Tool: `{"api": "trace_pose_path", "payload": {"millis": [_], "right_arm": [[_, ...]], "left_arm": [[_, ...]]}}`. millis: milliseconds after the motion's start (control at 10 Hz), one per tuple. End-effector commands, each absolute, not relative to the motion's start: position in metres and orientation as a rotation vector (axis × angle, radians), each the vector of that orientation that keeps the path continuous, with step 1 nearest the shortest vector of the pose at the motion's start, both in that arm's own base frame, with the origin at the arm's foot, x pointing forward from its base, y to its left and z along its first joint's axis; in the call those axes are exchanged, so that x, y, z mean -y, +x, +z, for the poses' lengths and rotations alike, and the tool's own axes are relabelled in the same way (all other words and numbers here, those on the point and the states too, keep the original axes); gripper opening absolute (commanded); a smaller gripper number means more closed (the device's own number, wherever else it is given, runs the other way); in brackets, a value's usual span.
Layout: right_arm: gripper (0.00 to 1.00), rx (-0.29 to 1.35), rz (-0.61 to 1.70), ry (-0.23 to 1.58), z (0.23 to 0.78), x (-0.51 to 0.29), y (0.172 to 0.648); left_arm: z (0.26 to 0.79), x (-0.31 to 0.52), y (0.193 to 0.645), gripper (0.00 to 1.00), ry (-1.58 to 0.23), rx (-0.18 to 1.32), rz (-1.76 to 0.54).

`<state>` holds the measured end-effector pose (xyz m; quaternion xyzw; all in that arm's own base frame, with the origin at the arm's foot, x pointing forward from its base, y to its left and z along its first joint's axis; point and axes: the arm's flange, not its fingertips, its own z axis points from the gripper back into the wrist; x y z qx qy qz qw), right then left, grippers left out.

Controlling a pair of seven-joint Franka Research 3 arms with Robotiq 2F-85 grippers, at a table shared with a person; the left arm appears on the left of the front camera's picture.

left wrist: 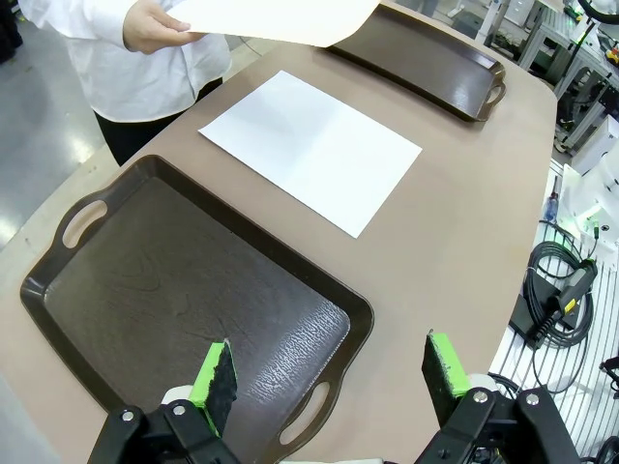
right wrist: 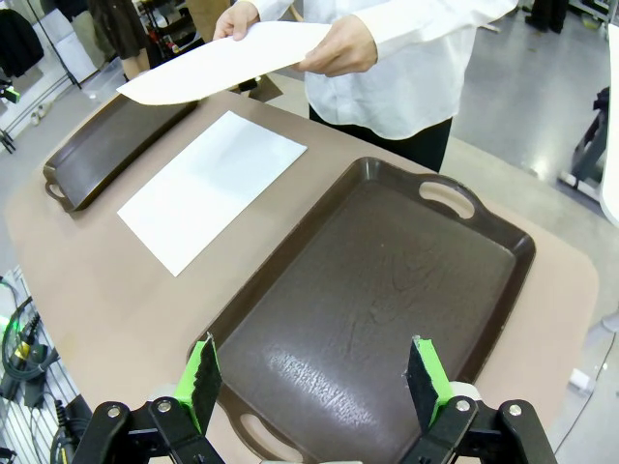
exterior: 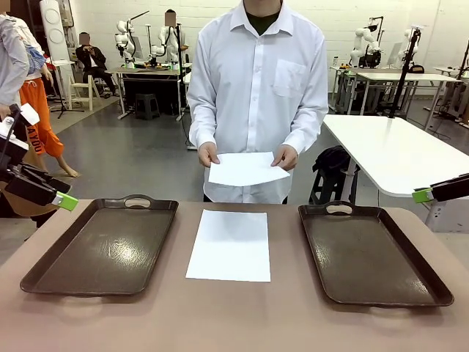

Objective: Sort the A4 documents.
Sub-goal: Receive the A4 Paper.

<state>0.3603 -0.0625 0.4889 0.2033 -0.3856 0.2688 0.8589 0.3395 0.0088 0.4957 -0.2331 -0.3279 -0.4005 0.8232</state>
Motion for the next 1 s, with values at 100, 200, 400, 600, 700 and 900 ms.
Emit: {"api": "trace_pose_path", "payload": {"millis": [100, 200, 400, 600, 700, 900], "right_arm": [[1.00, 0.809, 0.565, 0.442, 0.4868, 0.0619, 0.3614], [1.00, 0.809, 0.565, 0.442, 0.4868, 0.0619, 0.3614], [1.00, 0.809, 0.565, 0.442, 0.4868, 0.0619, 0.3614], [1.00, 0.809, 0.565, 0.442, 0.4868, 0.0619, 0.3614], [1.00, 0.809, 0.565, 0.442, 0.4868, 0.0619, 0.3614], [1.00, 0.809, 0.565, 0.442, 0.4868, 0.0619, 0.3614]], "left_arm": [[0.4955, -0.0099, 0.3398, 1.00, -0.508, 0.707, -0.867], [0.4955, -0.0099, 0.3398, 1.00, -0.508, 0.707, -0.867], [0.4955, -0.0099, 0.3398, 1.00, -0.508, 0.707, -0.867], [0.4955, -0.0099, 0.3398, 1.00, -0.508, 0.707, -0.867], [0.4955, -0.0099, 0.3398, 1.00, -0.508, 0.707, -0.867], [0.4955, -0.0099, 0.3398, 1.00, -0.508, 0.707, -0.867]]}}
